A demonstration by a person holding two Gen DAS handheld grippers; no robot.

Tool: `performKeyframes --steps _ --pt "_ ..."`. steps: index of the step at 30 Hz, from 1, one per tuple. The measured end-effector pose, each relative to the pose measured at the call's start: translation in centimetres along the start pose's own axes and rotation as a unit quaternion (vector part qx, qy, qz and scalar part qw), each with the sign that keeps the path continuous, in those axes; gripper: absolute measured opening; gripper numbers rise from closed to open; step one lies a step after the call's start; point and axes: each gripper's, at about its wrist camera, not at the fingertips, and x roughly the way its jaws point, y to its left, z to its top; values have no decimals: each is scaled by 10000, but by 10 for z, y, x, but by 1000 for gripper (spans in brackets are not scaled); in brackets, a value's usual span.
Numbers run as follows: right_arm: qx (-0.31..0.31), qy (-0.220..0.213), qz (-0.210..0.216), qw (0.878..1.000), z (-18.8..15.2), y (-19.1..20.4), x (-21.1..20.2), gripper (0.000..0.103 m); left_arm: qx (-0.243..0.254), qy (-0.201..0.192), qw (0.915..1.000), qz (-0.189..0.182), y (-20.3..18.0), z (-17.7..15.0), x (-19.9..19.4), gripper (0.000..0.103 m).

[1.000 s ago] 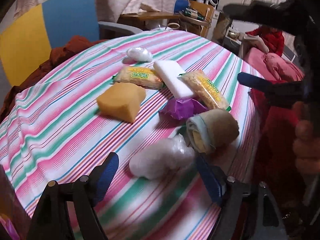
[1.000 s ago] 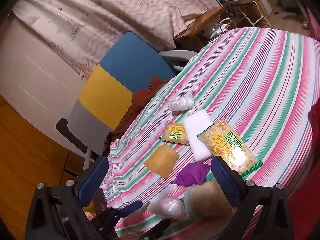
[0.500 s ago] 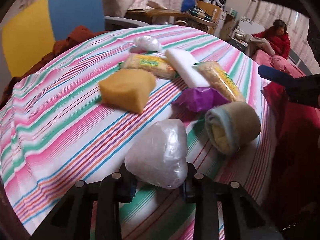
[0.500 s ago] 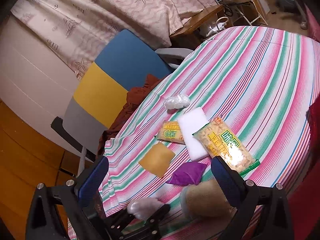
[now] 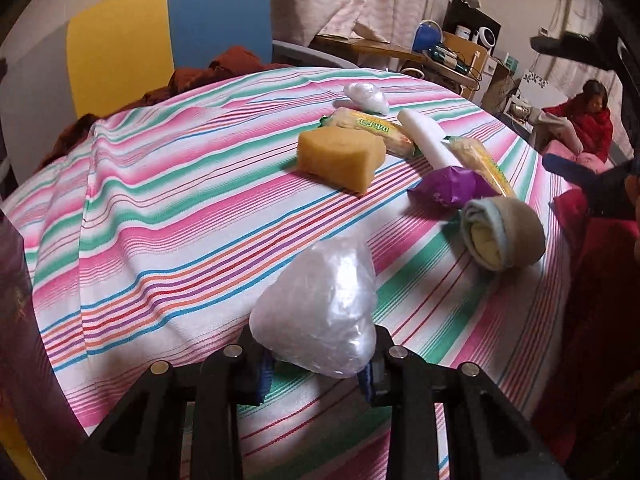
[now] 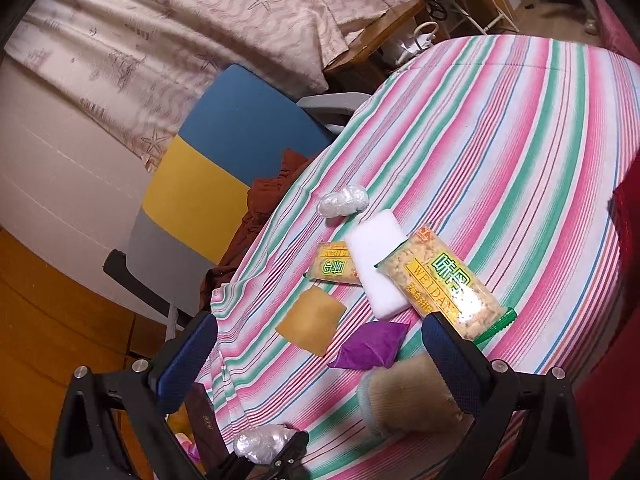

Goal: Organize objects
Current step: 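Grasp the clear crinkled plastic bag with the left tool, then grasp the yellow snack bag with the right tool while left tool holds plastic bag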

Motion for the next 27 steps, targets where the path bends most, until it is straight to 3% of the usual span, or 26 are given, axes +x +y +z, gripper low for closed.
performKeyframes --steps 6,10,16,21,24,27 --pt "111 82 -146 9998 2 -3 1 103 3 -60 10000 -45 2 -1 2 33" --pt "129 508 -292 9982 9 -4 5 103 45 -87 9999 -59 2 -2 2 33" --pt "-532 941 -493 9929 27 7 7 103 2 -113 9999 -94 4 -3 2 33" --pt "-1272 1256 -1023 9786 36 12 22 103 -55 -127 9998 -169 5 -3 2 33" --pt "-1692 1588 -1431 9621 39 11 41 103 -70 -129 9997 -188 5 -3 2 33" --pt "-1969 1966 -1805 9434 41 7 61 93 -62 -133 9997 -174 6 -3 2 33"
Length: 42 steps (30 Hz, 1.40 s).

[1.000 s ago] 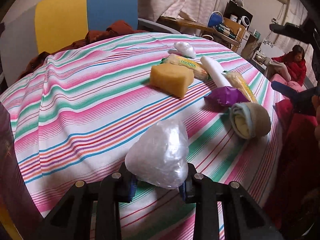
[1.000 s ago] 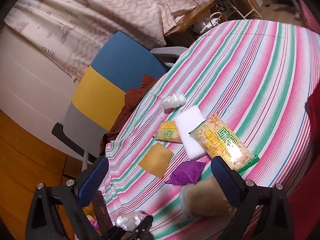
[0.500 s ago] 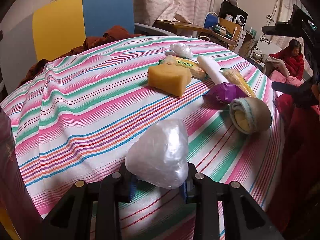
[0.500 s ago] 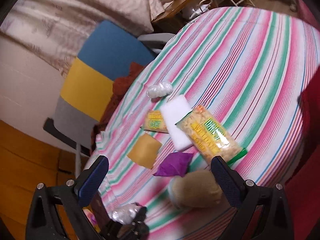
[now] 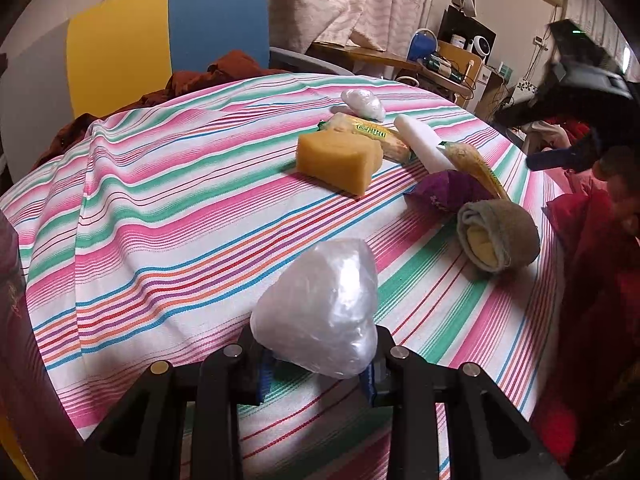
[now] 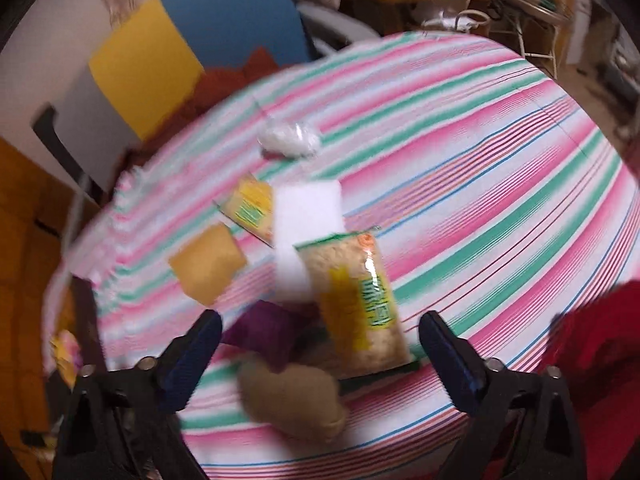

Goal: Organize objects
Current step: 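Grasp the yellow snack bag with the right tool while left tool holds plastic bag, then carry plastic bag and snack bag over the gold tray and open both tools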

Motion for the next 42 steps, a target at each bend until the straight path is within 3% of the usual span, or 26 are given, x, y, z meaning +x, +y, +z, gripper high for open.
performKeyframes --steps 2,6,8,11,14,19,24,25,26,28,30,32,34,39,42 --pt "-169 262 -237 9992 5 1 14 79 -22 0 10000 -5 0 0 0 34" --pt "-394 727 -670 9943 7 5 42 74 -46 -3 10000 -39 1 -1 0 34" --pt "-391 845 -736 9929 8 4 48 62 -49 -2 10000 -42 0 -1 -1 34" --pt "-226 759 -708 9943 8 -5 43 47 -49 -2 10000 -39 0 -1 -1 34" --pt "67 477 -590 9971 7 -18 31 40 -30 -8 10000 -23 0 -2 -1 33" --pt "447 154 -474 9978 5 -36 16 38 -28 -8 10000 6 -1 -2 -1 33" --pt "394 539 -721 9952 7 -28 28 41 -29 -6 10000 24 -2 -2 -2 33" --pt "416 567 -704 9950 8 -29 29 45 -31 -7 10000 23 -2 -2 -2 33" --pt "477 607 -703 9945 9 -29 32 59 -37 -10 10000 25 -2 -2 -2 33" --pt "575 645 -881 9924 12 -31 35 70 -33 -14 10000 20 -2 -2 -2 33" --pt "555 833 -900 9909 13 -30 42 67 -28 -18 10000 31 -2 -2 -2 33" --pt "486 906 -879 9908 13 -28 44 46 -36 -21 10000 35 -2 -2 -2 33" --pt "510 821 -828 9919 13 -28 40 44 -32 -22 10000 40 -2 -2 -2 33" --pt "784 161 -497 9956 13 -35 11 43 -18 -12 10000 82 -3 -2 -3 32" --pt "1074 -524 -36 9928 8 -45 -17 43 -192 41 9998 4 0 1 -8 31"
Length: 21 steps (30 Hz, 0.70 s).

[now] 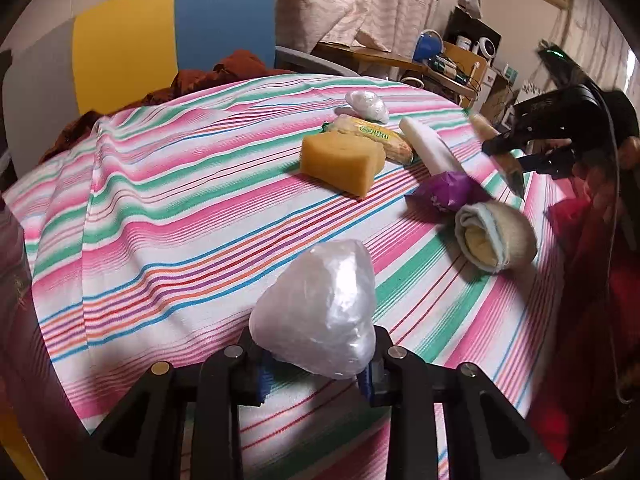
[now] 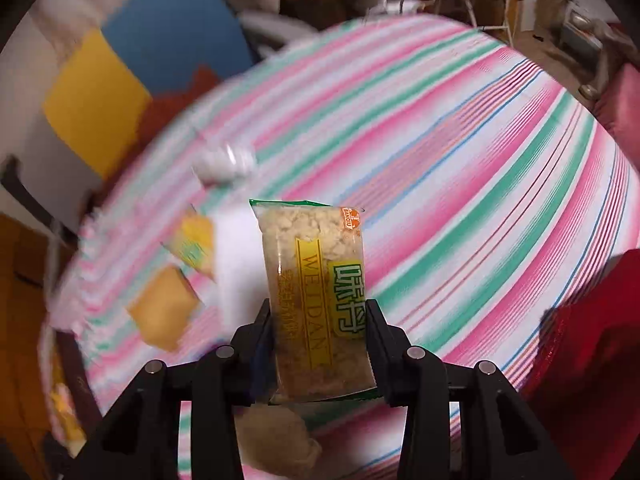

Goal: Organize objects
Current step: 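Carry plastic bag and snack bag over the gold tray and open both tools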

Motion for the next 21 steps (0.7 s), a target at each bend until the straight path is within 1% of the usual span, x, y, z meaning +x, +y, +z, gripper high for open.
performKeyframes --steps 2,3,6,8,10,13,14,15,17,21 --pt "151 -338 311 9988 -2 -6 -15 43 -66 -8 10000 34 1 1 -6 31" --pt "180 -448 418 9980 -3 -7 -21 43 -80 -87 9999 39 1 2 -14 31" --pt "-34 -458 549 9974 -11 13 -28 43 -149 -322 9994 9 5 2 -38 31" --pt "-234 -434 780 9957 -20 31 -32 43 -280 -439 9986 4 11 1 -55 31" --pt "-481 -427 951 9934 -25 54 -35 43 -391 -559 9977 -3 17 1 -68 32" --pt "-957 -384 1293 9862 -41 100 -43 43 -568 -713 9958 91 30 0 -90 32" --pt "-1178 -362 1434 9820 -48 122 -45 43 -657 -805 9945 151 36 -1 -99 32" --pt "-1303 -323 1540 9789 -57 121 -52 43 -744 -865 9933 200 42 -2 -106 32" --pt "-1622 -160 1779 9705 -78 157 -47 43 -939 -933 9907 310 55 -5 -118 32" --pt "-2167 173 2124 9527 -110 219 -32 43 -1433 -1182 9806 628 93 -15 -150 32"
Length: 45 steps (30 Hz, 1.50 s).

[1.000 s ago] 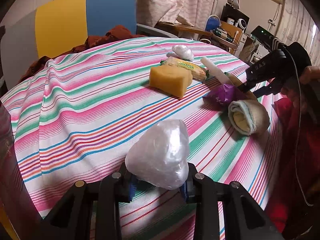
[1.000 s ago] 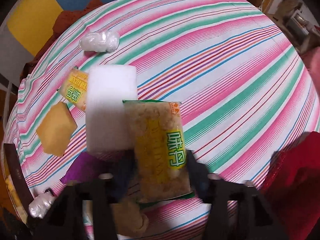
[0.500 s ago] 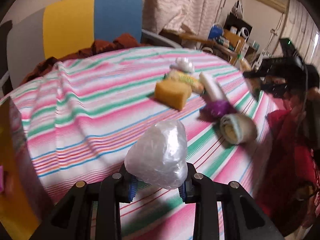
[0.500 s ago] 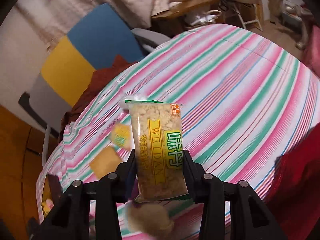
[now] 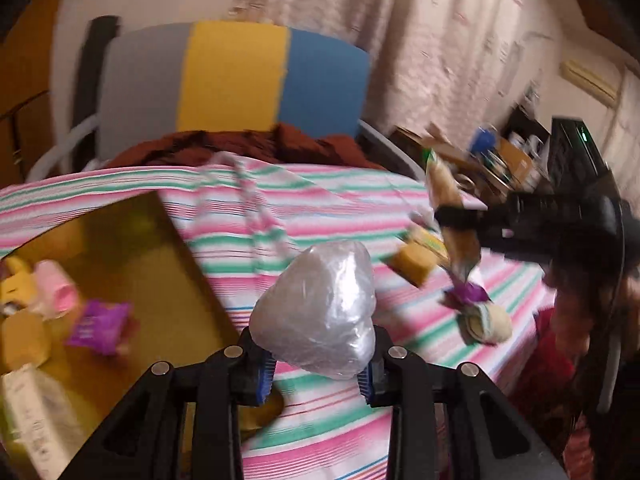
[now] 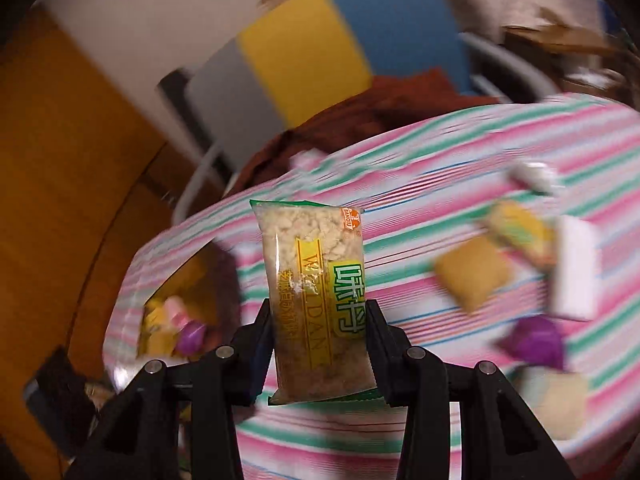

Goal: Organize objects
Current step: 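Carry plastic bag and snack bag over the gold tray and open both tools, then withdraw both open tools from the tray back over the table items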

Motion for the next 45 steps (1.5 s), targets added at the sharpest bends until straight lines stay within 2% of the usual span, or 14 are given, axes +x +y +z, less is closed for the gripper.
performKeyframes --steps 5,12,14,16,17,19,21,23,27,29,37,45 --pt "-507 433 352 9972 -7 58 55 43 -611 -238 9966 507 55 5 -23 32" --pt "-1009 944 436 9894 -10 118 120 43 -1529 -346 9799 1236 137 2 -38 32" --pt "-1139 1055 406 9870 -9 134 134 44 -1751 -306 9748 1348 153 -1 -37 37" --pt "-1196 1009 454 9866 -4 150 144 46 -1887 -239 9711 1442 166 -4 -37 44" --pt "-1226 968 507 9864 0 159 148 54 -1919 -200 9696 1502 171 -5 -36 44" --pt "-1304 895 564 9858 4 171 151 67 -1933 -189 9694 1503 174 -8 -39 46" --pt "-1420 828 602 9846 5 182 150 68 -1913 -196 9686 1577 178 -12 -43 48" --pt "-1531 793 614 9831 -1 187 147 78 -1916 -168 9686 1575 178 -15 -45 48" --pt "-1973 510 262 9787 -22 190 134 89 -1883 -239 9671 1692 174 -24 -54 48" --pt "-2143 372 99 9760 -33 191 129 98 -1892 -280 9659 1743 170 -26 -59 48" --pt "-2483 -143 -529 9671 -67 187 109 99 -1545 -426 9665 2006 150 -25 -73 48" --pt "-2432 -590 -750 9653 -81 173 87 99 -1246 -459 9681 2123 131 -28 -78 48"
